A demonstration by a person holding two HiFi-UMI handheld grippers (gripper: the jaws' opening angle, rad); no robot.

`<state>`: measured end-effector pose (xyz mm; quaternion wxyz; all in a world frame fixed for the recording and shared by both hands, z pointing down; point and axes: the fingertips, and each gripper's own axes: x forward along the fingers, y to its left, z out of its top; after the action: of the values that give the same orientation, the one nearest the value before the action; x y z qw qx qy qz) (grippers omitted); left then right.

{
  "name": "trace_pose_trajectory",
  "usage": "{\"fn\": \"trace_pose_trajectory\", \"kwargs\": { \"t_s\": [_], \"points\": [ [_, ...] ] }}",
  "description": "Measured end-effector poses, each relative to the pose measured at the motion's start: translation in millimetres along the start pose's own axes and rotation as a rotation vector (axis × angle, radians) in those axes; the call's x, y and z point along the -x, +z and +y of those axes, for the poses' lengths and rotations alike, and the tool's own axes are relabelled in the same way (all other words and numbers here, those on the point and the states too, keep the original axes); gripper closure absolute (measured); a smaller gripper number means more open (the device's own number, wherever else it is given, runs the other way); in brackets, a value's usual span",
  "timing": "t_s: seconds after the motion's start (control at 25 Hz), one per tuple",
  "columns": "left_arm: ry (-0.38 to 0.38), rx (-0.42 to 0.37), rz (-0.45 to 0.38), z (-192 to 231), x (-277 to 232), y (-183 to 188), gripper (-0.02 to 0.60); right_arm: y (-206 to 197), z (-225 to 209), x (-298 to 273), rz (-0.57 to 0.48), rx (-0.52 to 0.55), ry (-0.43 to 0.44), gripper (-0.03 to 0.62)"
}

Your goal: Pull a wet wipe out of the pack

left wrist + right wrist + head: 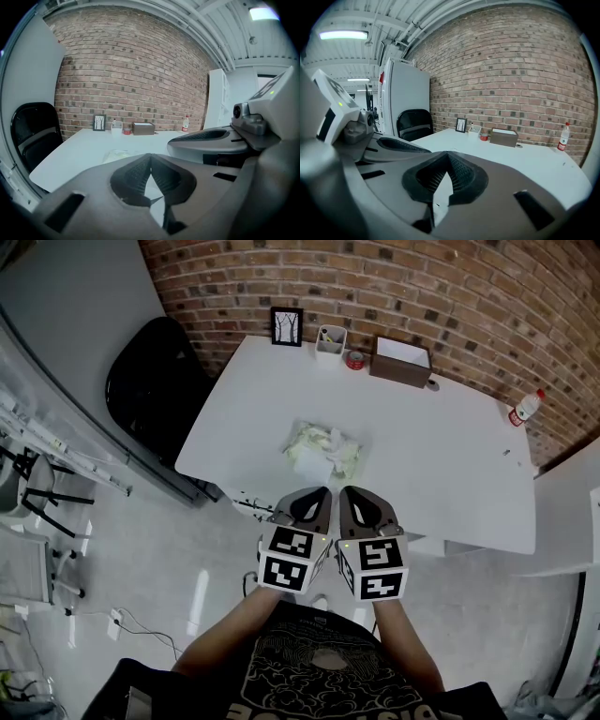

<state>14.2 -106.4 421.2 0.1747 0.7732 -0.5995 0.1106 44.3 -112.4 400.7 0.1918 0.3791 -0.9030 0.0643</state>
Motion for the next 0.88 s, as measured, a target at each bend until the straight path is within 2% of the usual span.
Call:
{"fn": "trace_pose_trajectory", "kwargs": {
  "t_s": [0.88],
  "points": [
    [0.019,-0.006,-0.042,-30,26,-6,0.569,-14,10,39,-0.027,-0.028,0.025,0.579]
  ]
}}
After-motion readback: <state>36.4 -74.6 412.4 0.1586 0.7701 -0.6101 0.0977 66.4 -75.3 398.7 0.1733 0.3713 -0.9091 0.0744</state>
